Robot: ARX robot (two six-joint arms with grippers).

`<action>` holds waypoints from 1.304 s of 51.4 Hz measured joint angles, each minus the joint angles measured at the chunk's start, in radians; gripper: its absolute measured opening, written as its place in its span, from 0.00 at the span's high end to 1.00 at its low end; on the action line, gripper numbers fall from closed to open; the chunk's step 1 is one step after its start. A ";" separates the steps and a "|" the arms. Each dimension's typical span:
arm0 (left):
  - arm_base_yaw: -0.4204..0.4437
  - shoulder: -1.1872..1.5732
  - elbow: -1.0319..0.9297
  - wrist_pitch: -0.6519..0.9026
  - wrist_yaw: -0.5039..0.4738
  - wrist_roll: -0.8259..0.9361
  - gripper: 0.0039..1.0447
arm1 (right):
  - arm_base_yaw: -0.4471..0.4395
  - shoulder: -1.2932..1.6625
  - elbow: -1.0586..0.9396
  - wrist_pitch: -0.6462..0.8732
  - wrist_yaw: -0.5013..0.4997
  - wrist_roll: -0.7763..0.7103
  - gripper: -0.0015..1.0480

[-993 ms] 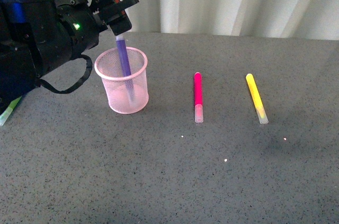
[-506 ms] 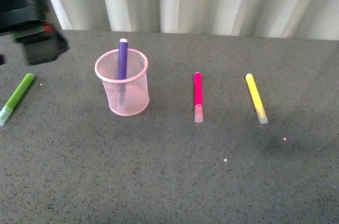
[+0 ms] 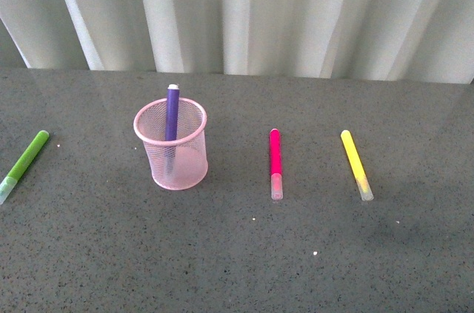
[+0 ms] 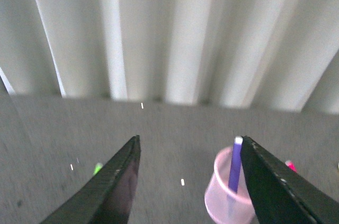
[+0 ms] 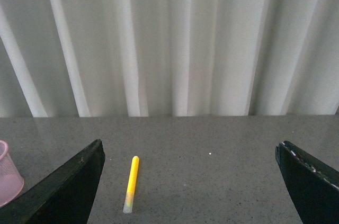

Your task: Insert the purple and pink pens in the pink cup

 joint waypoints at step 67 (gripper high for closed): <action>0.132 -0.764 -0.202 -0.505 0.127 0.048 0.97 | 0.000 0.000 0.000 0.000 0.000 0.000 0.07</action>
